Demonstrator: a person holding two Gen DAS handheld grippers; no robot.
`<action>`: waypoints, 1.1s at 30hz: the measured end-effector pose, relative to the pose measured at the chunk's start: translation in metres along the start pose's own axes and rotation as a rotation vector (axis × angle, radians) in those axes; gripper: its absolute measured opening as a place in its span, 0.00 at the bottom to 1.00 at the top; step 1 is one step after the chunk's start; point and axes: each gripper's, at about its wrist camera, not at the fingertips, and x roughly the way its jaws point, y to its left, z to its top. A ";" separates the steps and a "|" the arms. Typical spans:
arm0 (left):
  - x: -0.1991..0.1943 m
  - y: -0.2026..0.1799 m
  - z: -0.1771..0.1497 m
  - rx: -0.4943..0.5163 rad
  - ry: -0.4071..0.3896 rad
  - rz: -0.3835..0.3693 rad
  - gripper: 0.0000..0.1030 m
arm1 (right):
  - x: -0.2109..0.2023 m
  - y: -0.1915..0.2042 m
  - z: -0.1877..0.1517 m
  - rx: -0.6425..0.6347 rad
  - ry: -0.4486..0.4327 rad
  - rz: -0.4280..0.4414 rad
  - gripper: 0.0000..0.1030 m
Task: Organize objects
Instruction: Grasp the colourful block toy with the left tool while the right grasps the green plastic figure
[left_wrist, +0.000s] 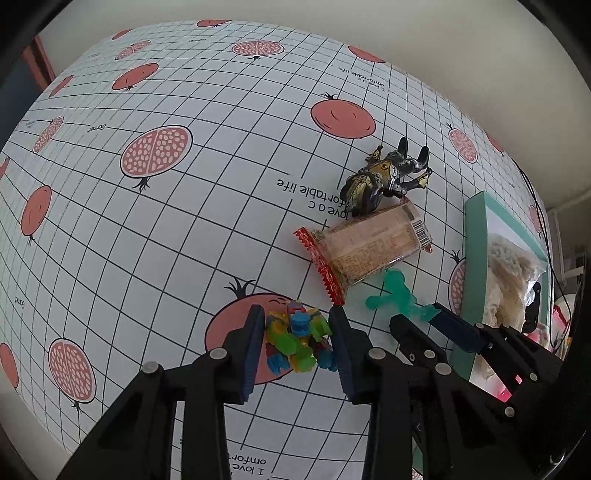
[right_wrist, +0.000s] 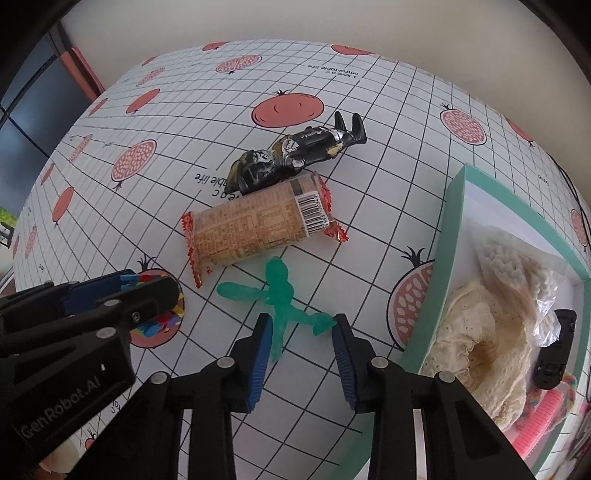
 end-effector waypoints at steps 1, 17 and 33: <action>-0.001 0.000 0.000 -0.004 -0.001 -0.004 0.35 | -0.001 0.000 0.000 0.000 -0.001 0.002 0.35; -0.008 -0.009 -0.005 -0.019 -0.045 -0.009 0.22 | -0.032 -0.016 0.010 -0.004 -0.079 0.019 0.30; -0.011 -0.008 -0.003 -0.062 -0.053 -0.013 0.22 | -0.022 -0.021 0.006 -0.021 -0.036 0.032 0.31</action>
